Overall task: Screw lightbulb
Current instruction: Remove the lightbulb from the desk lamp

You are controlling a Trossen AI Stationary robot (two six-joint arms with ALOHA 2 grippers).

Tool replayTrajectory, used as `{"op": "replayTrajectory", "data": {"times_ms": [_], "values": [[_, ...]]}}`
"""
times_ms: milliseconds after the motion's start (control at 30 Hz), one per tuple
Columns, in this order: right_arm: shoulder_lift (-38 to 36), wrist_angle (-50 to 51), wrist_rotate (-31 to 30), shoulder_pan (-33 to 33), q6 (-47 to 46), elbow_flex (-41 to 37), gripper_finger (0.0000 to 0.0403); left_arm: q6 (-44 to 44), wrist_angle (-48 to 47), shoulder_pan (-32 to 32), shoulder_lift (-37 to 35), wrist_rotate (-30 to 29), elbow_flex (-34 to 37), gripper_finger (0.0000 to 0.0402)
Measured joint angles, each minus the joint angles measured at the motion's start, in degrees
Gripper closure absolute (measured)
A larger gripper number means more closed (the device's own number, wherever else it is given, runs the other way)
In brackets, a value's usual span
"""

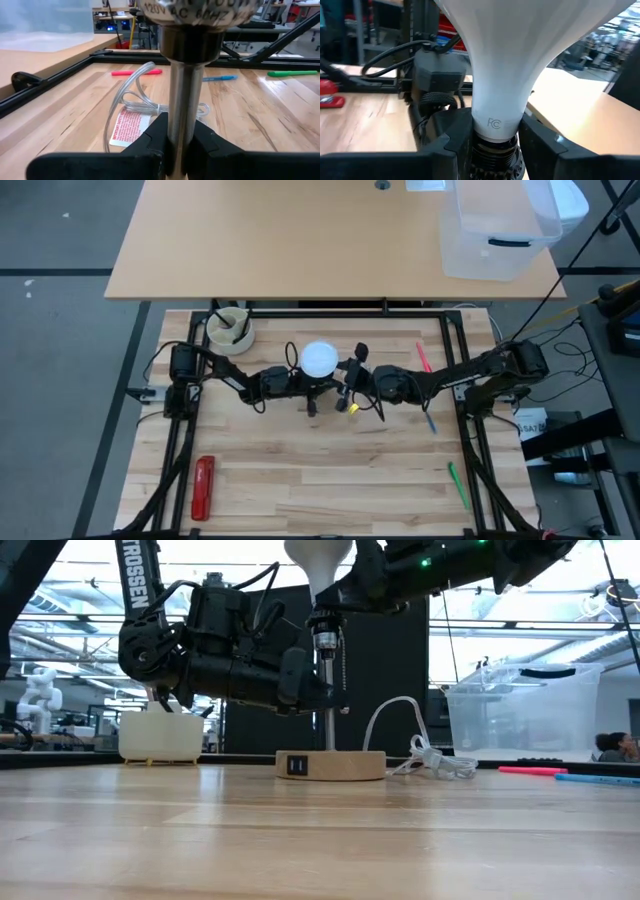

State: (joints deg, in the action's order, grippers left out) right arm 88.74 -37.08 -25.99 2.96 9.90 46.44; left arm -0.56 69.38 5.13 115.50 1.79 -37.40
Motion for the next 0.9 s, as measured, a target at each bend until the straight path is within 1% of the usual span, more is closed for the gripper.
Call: {"op": "replayTrajectory", "data": {"times_ms": [367,500,567,633,700,900], "values": [[-0.63,1.82,15.00,-5.74,1.42,0.11,0.0277,-0.22,-0.31,0.13,0.02,4.31,-0.21,0.0361],[-0.60,1.86,17.38,-6.96,1.32,0.11,0.0271,-0.12,-0.75,0.13,0.07,4.68,-0.21,0.0361],[-0.59,1.70,17.15,-6.79,1.44,0.11,0.0256,0.19,-1.20,0.13,0.07,4.89,-0.21,0.0361],[-1.28,2.74,16.79,-6.54,1.68,0.10,0.0233,0.50,-2.22,0.15,0.06,5.99,-0.21,0.0362],[-2.65,5.01,16.92,-6.52,0.19,0.07,0.0205,0.65,-2.77,0.16,0.13,6.79,-0.18,0.0366],[-7.91,13.23,15.12,-5.79,-4.44,-0.03,0.0119,0.87,-2.48,0.27,0.10,6.77,-0.27,0.0374]]}}
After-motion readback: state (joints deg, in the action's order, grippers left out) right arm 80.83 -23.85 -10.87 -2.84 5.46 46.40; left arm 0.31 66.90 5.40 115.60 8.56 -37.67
